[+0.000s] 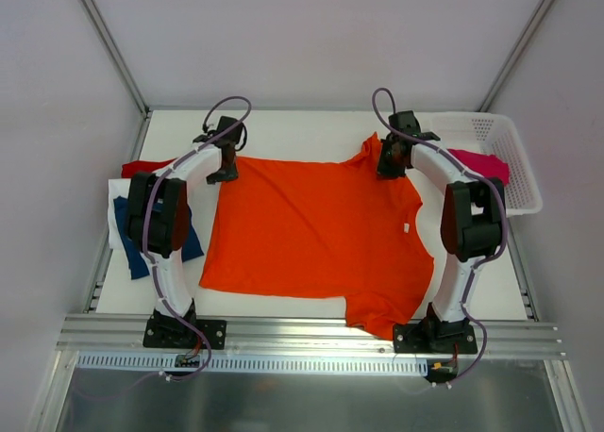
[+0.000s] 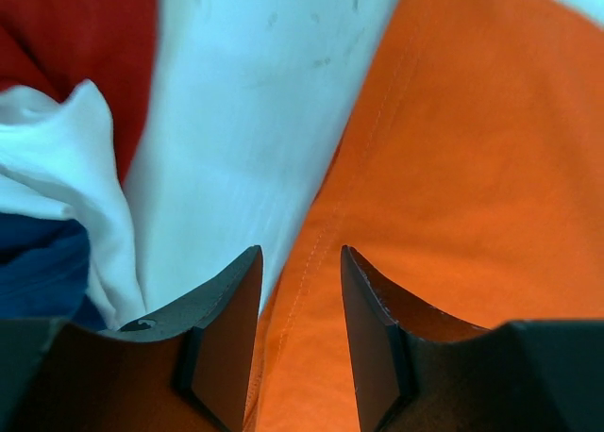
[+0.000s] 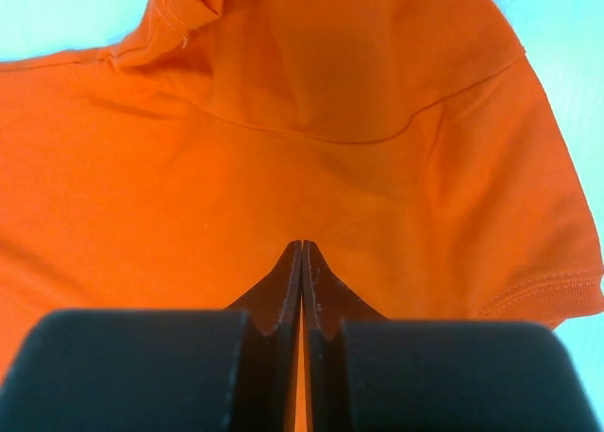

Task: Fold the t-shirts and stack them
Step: Flatten the tshirt out, then fold the tshirt

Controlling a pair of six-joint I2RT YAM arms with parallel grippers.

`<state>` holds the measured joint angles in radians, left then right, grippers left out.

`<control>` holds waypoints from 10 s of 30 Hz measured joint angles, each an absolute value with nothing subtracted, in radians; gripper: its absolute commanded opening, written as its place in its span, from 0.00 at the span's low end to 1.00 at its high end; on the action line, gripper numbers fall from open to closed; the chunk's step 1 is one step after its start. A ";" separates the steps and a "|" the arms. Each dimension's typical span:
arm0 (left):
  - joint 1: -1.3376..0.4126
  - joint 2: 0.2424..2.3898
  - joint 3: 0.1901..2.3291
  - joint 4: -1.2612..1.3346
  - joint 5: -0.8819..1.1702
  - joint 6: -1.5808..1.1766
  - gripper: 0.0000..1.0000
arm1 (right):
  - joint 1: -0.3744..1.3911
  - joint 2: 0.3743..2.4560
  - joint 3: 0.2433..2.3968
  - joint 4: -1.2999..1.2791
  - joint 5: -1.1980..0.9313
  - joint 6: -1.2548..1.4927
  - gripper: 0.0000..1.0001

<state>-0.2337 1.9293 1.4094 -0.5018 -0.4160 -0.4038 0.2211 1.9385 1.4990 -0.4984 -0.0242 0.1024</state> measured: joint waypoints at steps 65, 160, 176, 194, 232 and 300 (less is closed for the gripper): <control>-0.243 1.608 1.280 -0.411 -0.200 -0.421 0.91 | 0.221 1.932 1.601 -0.499 0.030 0.089 0.20; -0.157 2.255 1.798 -0.502 -0.203 -0.393 0.00 | 0.114 2.193 1.913 -0.580 -0.170 0.003 0.00; -0.206 2.004 1.531 -0.472 -0.278 -0.404 0.00 | 0.171 1.884 1.549 -0.535 -0.091 -0.005 0.01; -0.230 1.827 1.325 -0.450 -0.328 -0.409 0.00 | 0.235 1.627 1.310 -0.526 -0.002 -0.004 0.00; -0.243 1.791 1.228 -0.449 -0.352 -0.400 0.46 | 0.359 1.369 1.007 -0.597 0.179 0.111 0.22; -0.309 1.945 1.359 -0.434 -0.295 -0.430 0.64 | 0.715 1.241 0.891 -0.622 0.410 0.261 0.02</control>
